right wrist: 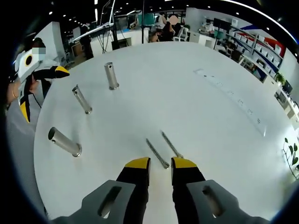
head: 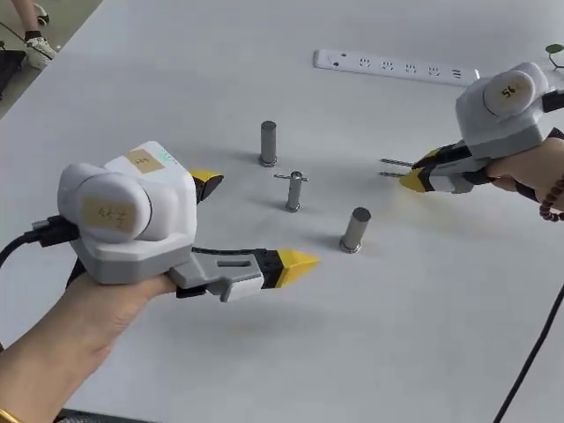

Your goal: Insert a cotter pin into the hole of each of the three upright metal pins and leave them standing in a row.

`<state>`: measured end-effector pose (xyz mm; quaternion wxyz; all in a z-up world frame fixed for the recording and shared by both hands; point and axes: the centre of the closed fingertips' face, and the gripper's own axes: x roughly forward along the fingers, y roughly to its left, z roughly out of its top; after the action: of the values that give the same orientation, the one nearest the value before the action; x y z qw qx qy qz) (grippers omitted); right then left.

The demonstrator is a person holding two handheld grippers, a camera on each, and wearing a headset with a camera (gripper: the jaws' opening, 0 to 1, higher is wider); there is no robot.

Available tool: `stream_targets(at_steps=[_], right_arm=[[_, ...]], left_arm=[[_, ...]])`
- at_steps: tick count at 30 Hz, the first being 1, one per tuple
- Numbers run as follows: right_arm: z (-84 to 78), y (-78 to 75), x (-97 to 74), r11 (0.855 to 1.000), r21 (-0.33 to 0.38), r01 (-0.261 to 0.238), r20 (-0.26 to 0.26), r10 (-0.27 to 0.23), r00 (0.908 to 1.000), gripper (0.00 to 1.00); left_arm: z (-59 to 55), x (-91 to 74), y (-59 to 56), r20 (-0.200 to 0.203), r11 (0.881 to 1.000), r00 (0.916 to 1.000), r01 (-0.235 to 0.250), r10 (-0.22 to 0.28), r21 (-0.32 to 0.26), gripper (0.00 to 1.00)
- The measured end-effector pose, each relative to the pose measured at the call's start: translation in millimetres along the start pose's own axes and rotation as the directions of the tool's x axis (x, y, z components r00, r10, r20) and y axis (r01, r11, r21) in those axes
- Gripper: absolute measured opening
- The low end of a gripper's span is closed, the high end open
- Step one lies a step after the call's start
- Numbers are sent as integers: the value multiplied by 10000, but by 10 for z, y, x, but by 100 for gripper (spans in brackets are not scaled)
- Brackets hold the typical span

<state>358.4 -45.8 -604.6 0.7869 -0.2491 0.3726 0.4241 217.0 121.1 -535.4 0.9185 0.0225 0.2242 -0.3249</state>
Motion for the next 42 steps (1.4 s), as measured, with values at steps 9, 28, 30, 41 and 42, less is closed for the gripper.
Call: stream_targets(at_steps=[9,28,30,41,42], right_arm=[[7,9,31,9993,-288,-257,-372,246,9990,4],[-41,33,21,9889,-1354,-609,-1310,431,9904,0],[-41,52,13,9891,-1325,-645,-1313,470,9902,0],[48,150,-27,9820,-1757,-689,-1053,508,9931,0],[57,171,-43,9806,-1829,-704,-1018,523,9934,0]], left_arm=[[-22,-27,-24,-11,9999,10000,99,-99,-79,87],[3,-35,-47,-51,9998,9999,154,-154,-133,88],[-2,-35,-49,-81,9998,9998,167,-169,-133,87],[-2,-57,-34,-209,9996,9996,162,-167,-213,82],[-3,-59,-29,-222,9997,9997,139,-143,-215,81]])
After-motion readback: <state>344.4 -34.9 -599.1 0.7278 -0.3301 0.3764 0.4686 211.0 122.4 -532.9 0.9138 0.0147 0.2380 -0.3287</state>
